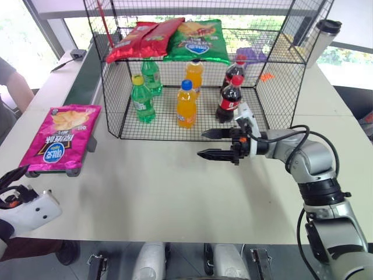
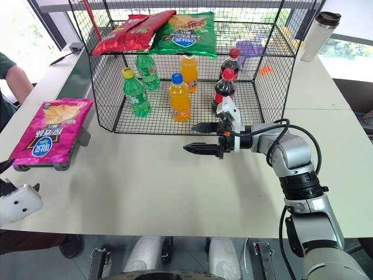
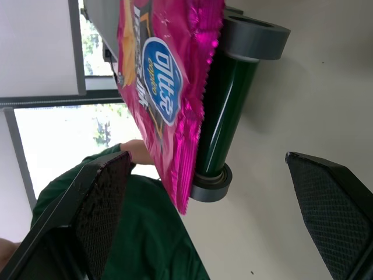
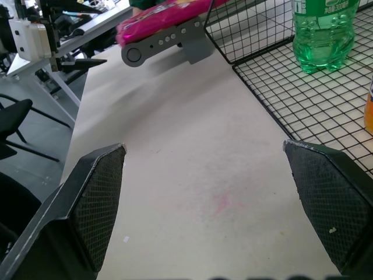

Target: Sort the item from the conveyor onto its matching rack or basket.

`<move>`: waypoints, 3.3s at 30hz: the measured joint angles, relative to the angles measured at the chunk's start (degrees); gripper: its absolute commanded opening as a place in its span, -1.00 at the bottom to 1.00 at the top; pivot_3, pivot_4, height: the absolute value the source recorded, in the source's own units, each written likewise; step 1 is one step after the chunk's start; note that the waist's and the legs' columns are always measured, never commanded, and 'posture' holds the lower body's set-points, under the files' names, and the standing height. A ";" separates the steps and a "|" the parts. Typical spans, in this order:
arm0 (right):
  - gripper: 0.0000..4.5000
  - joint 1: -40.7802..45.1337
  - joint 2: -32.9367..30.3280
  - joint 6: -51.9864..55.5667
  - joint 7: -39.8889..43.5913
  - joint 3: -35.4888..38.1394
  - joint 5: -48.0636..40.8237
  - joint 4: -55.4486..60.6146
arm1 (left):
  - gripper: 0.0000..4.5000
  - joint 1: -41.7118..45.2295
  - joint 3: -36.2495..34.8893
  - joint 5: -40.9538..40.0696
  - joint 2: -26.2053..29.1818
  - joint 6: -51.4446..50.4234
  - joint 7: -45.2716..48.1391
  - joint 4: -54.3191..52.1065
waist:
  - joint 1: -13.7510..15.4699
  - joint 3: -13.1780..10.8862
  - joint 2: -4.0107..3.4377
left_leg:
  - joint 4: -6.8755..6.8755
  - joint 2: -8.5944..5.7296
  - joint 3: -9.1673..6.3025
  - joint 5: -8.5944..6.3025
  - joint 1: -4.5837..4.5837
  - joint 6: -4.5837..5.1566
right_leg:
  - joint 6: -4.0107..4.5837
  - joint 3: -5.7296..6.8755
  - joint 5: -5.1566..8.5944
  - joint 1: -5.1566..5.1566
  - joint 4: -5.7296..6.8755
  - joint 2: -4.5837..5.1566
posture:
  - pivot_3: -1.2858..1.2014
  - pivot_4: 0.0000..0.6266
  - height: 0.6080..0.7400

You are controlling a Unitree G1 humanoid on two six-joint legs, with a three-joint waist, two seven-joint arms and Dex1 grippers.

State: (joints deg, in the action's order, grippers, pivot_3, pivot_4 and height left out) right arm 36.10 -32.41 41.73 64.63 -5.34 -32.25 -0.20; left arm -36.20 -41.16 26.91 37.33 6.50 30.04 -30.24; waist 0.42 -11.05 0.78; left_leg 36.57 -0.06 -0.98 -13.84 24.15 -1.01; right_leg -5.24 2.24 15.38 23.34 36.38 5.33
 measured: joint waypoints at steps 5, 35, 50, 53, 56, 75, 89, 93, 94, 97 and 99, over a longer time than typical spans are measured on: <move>1.00 -0.06 0.00 -0.52 -0.45 0.09 0.00 0.05 | 0.98 0.61 1.35 0.06 0.79 -0.22 0.59 0.95 | -0.05 0.00 0.00 | 0.31 0.02 0.00 -0.01 0.00 0.01 | 0.00 0.00 0.00 -0.06 0.17 -0.01 | 0.03 -0.52 1.00; 1.00 -3.87 -0.18 -1.00 -4.28 1.35 0.04 3.08 | 0.98 13.22 8.31 3.08 6.51 -0.84 -3.31 11.22 | 0.22 0.00 0.00 | 0.58 0.03 -0.01 0.00 -0.11 0.00 | -0.02 -0.07 -0.01 -0.01 0.77 0.00 | 0.03 -0.52 1.00; 1.00 -6.10 -0.11 -0.96 -6.39 1.35 0.02 5.48 | 0.73 17.53 11.43 4.99 7.64 0.57 -7.55 14.88 | 0.06 0.01 0.06 | 0.57 0.04 -0.01 0.00 -0.08 0.00 | -0.05 -0.07 -0.03 0.02 0.76 0.00 | 0.03 -0.52 1.00; 1.00 -6.10 -0.08 -0.97 -6.73 1.35 0.02 6.09 | 0.23 19.21 11.83 4.96 8.41 0.76 -7.60 15.89 | 0.05 0.02 0.06 | 0.57 0.03 -0.01 0.00 -0.08 0.00 | -0.06 -0.07 -0.03 0.02 0.76 0.00 | 0.03 -0.52 1.00; 1.00 -6.27 -0.09 -0.97 -7.04 1.34 0.02 6.63 | -0.36 19.18 12.15 4.96 8.66 0.60 -7.79 15.90 | 0.02 0.02 0.06 | 0.57 0.03 0.00 0.00 -0.08 0.00 | -0.15 -0.08 -0.08 0.02 0.76 0.01 | 0.03 -0.52 1.00; 1.00 -6.43 0.46 -3.29 -8.62 1.33 0.68 6.59 | 1.00 12.35 13.56 0.34 3.21 -4.89 -5.01 12.16 | -1.04 0.03 0.09 | 0.56 0.05 0.15 0.00 -0.25 0.00 | -0.14 -0.28 -0.08 -0.04 0.81 0.03 | 0.03 -0.52 1.00; 1.00 -6.41 1.42 -4.58 -9.05 1.30 1.75 6.27 | 1.00 3.85 11.91 1.78 -3.05 -4.93 -9.20 4.14 | -0.99 0.03 0.10 | 0.55 0.05 0.27 -0.01 -0.27 0.01 | -0.11 -0.38 -0.07 -0.02 0.79 0.20 | 0.03 -0.52 1.00; 1.00 -6.41 1.65 -4.95 -8.95 1.17 2.02 5.73 | 1.00 4.29 10.79 2.28 -3.71 -4.91 -10.34 3.71 | -0.95 0.03 0.10 | 0.55 0.05 0.28 -0.01 -0.27 0.01 | -0.09 -0.37 -0.05 -0.02 0.79 0.19 | 0.03 -0.52 1.00; 1.00 -6.41 1.66 -5.04 -8.93 1.09 2.22 5.56 | 1.00 4.71 10.52 2.29 -3.76 -4.95 -10.51 3.53 | -0.96 0.04 0.10 | 0.56 0.05 0.28 -0.01 -0.27 0.01 | -0.09 -0.37 -0.05 -0.02 0.79 0.18 | 0.03 -0.52 1.00; 1.00 -6.42 1.68 -5.15 -8.84 1.02 2.32 5.44 | 1.00 5.25 9.21 2.30 -3.96 -4.98 -10.97 1.73 | -1.03 0.04 0.10 | 0.56 0.04 0.30 -0.01 -0.27 0.01 | -0.10 -0.39 -0.06 -0.02 0.77 0.19 | 0.03 -0.52 1.00; 1.00 -6.43 1.69 -5.22 -8.82 1.02 2.49 5.37 | 1.00 5.18 8.70 2.40 -4.00 -4.90 -11.13 1.19 | -1.05 0.04 0.10 | 0.55 0.04 0.32 -0.01 -0.27 0.01 | -0.11 -0.40 -0.07 -0.01 0.78 0.17 | 0.03 -0.52 1.00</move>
State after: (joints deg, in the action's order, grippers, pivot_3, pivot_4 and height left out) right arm 29.67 -30.72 36.51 55.81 -4.32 -29.76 5.17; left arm -31.02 -32.46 29.31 33.34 1.60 18.91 -29.05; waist -0.63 -11.01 0.88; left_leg 37.12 -0.02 -0.66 -13.85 23.88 -1.00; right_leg -5.35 1.84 15.32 23.33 37.16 5.50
